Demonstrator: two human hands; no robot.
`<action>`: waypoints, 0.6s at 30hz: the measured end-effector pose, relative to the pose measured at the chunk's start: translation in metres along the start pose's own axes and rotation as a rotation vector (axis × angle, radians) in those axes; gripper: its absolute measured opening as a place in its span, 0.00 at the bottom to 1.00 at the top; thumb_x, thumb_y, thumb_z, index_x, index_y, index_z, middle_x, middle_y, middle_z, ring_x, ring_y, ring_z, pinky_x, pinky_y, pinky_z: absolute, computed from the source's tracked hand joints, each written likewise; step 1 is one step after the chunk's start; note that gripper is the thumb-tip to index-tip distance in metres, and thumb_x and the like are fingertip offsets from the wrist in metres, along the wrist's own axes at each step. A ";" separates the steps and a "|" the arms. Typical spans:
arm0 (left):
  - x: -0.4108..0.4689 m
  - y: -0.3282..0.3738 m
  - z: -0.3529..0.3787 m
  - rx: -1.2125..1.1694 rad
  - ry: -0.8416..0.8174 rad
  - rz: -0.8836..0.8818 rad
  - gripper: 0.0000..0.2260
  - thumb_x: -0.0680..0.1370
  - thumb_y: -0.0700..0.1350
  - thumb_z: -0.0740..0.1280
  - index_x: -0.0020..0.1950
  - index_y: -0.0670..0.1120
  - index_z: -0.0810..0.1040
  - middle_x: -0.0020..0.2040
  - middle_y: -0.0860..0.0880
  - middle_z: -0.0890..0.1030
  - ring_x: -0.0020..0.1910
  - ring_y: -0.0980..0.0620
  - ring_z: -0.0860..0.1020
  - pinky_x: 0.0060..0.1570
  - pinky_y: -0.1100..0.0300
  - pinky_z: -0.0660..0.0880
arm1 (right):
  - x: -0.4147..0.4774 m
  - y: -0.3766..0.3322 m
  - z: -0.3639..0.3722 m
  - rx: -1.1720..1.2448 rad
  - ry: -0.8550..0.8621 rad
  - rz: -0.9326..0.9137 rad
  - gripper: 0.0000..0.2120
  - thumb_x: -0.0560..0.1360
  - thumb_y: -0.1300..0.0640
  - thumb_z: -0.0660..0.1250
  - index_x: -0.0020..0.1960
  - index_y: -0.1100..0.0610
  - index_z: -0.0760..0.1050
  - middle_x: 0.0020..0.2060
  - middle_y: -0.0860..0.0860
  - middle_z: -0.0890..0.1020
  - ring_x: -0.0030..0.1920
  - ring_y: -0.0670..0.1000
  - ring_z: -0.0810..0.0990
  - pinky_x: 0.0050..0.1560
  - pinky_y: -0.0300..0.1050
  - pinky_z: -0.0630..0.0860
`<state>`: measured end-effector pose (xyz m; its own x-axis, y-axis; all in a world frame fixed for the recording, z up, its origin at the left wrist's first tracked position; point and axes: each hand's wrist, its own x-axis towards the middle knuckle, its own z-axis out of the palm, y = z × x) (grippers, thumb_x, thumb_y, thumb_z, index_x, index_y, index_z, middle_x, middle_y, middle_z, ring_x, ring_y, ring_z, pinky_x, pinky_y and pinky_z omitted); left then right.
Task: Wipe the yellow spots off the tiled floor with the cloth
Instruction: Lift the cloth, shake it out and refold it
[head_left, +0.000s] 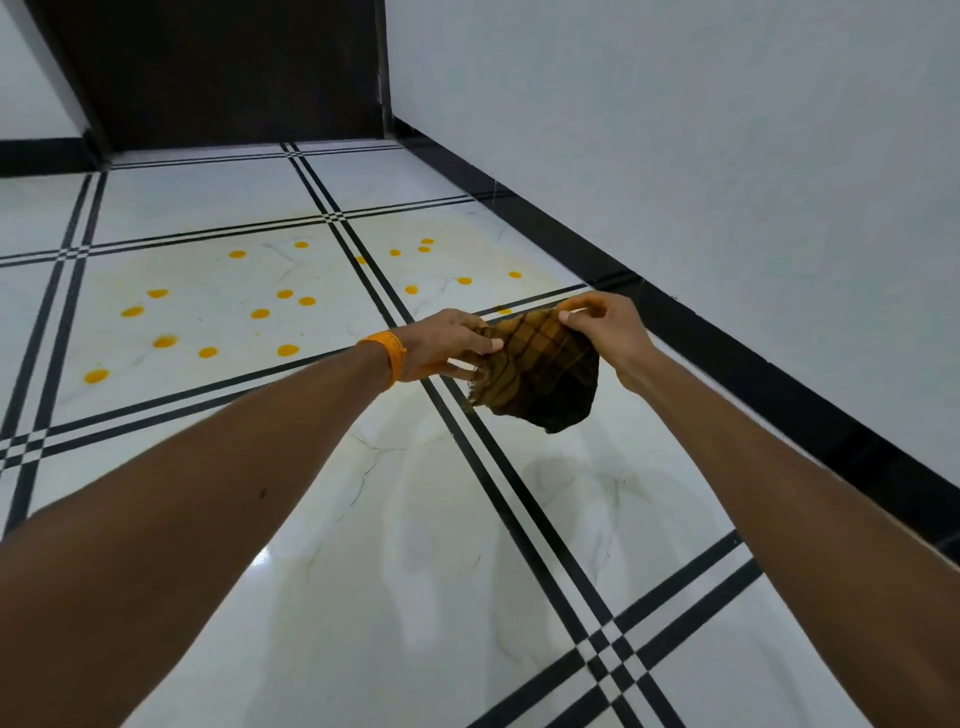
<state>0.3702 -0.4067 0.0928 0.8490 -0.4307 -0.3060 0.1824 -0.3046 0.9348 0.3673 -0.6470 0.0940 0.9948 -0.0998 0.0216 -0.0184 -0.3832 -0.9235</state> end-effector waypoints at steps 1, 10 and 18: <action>0.001 0.001 0.002 -0.037 0.022 0.019 0.09 0.78 0.43 0.69 0.56 0.41 0.78 0.53 0.43 0.83 0.55 0.47 0.81 0.54 0.55 0.80 | -0.002 0.002 0.005 -0.047 0.056 0.001 0.08 0.76 0.56 0.74 0.53 0.55 0.82 0.48 0.55 0.84 0.53 0.55 0.83 0.50 0.43 0.78; 0.011 0.002 0.015 -0.202 0.206 0.172 0.18 0.73 0.39 0.75 0.61 0.35 0.79 0.54 0.38 0.83 0.52 0.46 0.84 0.55 0.56 0.80 | -0.028 -0.007 0.050 0.240 -0.089 0.065 0.06 0.76 0.57 0.74 0.48 0.60 0.80 0.39 0.54 0.84 0.41 0.51 0.84 0.43 0.42 0.82; 0.003 0.003 0.012 -0.243 0.153 0.147 0.20 0.72 0.30 0.72 0.63 0.37 0.77 0.56 0.38 0.83 0.53 0.46 0.83 0.52 0.59 0.81 | -0.032 -0.003 0.044 0.428 -0.158 0.165 0.04 0.75 0.65 0.73 0.49 0.62 0.81 0.46 0.58 0.86 0.47 0.54 0.87 0.44 0.40 0.82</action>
<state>0.3674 -0.4188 0.0921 0.9365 -0.3166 -0.1506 0.1491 -0.0292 0.9884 0.3400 -0.6017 0.0795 0.9858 0.0263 -0.1660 -0.1670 0.0416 -0.9851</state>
